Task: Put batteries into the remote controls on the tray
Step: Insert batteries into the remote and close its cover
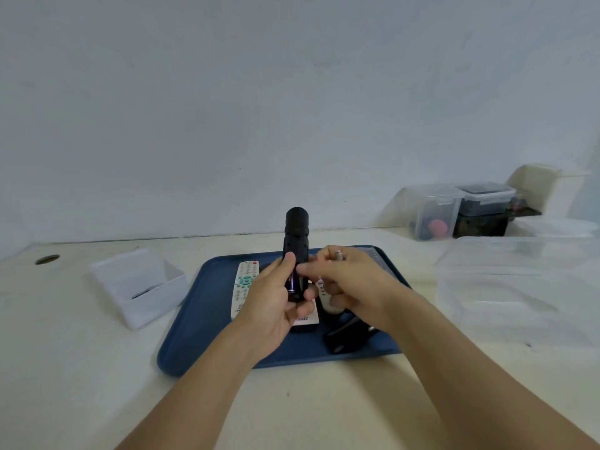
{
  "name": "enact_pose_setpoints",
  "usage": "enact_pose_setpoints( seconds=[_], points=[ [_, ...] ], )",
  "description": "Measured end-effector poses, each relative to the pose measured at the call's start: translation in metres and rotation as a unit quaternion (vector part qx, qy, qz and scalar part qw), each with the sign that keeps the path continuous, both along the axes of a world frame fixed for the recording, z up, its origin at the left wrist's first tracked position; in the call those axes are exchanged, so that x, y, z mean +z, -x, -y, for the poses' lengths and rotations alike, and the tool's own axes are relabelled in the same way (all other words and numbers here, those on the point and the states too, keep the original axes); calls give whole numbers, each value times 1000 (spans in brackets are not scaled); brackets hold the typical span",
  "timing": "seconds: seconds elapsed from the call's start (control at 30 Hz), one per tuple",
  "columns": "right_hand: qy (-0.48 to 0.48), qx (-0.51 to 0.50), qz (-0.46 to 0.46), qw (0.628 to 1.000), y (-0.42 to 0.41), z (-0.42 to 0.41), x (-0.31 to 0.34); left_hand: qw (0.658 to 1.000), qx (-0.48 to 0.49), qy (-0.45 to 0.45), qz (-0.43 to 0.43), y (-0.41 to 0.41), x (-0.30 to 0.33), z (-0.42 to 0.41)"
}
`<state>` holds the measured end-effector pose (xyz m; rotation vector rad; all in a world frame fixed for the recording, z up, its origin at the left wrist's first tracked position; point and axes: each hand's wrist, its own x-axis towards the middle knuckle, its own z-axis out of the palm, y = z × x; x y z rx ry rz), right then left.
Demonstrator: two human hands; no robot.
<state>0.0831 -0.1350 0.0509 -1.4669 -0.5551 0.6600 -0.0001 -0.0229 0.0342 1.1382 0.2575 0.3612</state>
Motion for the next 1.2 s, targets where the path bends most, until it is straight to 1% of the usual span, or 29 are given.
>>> enact_pose_setpoints(
  seconds=[0.07, 0.1, 0.13, 0.17, 0.23, 0.27, 0.3, 0.37, 0.43, 0.53, 0.63, 0.73, 0.8, 0.87, 0.93, 1.0, 1.13, 1.2],
  points=[
    [-20, -20, -111, 993, -4, 2, 8, 1000, 0, 2, 9, 0, 1, -2],
    [-28, -29, -148, 988, -4, 3, 12, 1000, 1, -2, 11, 0, 1, -3],
    [-34, -36, -163, 985, -5, 3, 13, 1000, 3, -11, 13, 1, 0, -3],
    [-36, -43, -160, 986, -5, 2, 13, 1000, 6, -22, 13, 1, 0, -3],
    [-38, -45, -113, 992, -1, 1, 11, 999, 10, -36, 12, 1, 0, -1],
    [-32, -41, -57, 997, 2, 0, 10, 999, 10, -37, 12, 1, 0, -1],
    [-20, -38, 20, 999, 5, 1, 9, 999, 11, -38, 10, 1, 0, 0],
    [-9, -28, 155, 987, 10, 0, 6, 999, 16, -38, 7, 0, 0, 1],
    [-11, -43, 224, 974, 12, -1, 1, 999, 30, -29, 3, -1, 0, 1],
    [-17, -94, 291, 952, 15, -5, -4, 998, 63, 19, 6, -4, -1, -1],
    [-18, -98, 307, 947, 22, -6, -4, 997, 78, 24, 2, -5, -1, -2],
    [-25, -86, 283, 955, 24, -5, -3, 996, 78, 42, 2, -3, 0, -1],
    [-63, -74, 212, 972, 24, -4, 1, 996, 64, 54, 6, -2, 2, 0],
    [-101, -69, 134, 984, 23, -2, 3, 998, 41, 47, 15, -1, 4, 1],
    [-121, -71, 94, 986, 24, -3, 3, 999, 29, 41, 20, -1, 4, 2],
    [-116, -77, 109, 984, 24, -6, -1, 999, 26, 42, 12, -1, 3, 2],
    [-93, -101, 235, 962, 24, -9, -7, 998, 34, 43, -14, -2, 0, 2],
    [-85, -111, 276, 951, 24, -11, -10, 998, 42, 52, -18, -1, 0, 3]
  ],
)
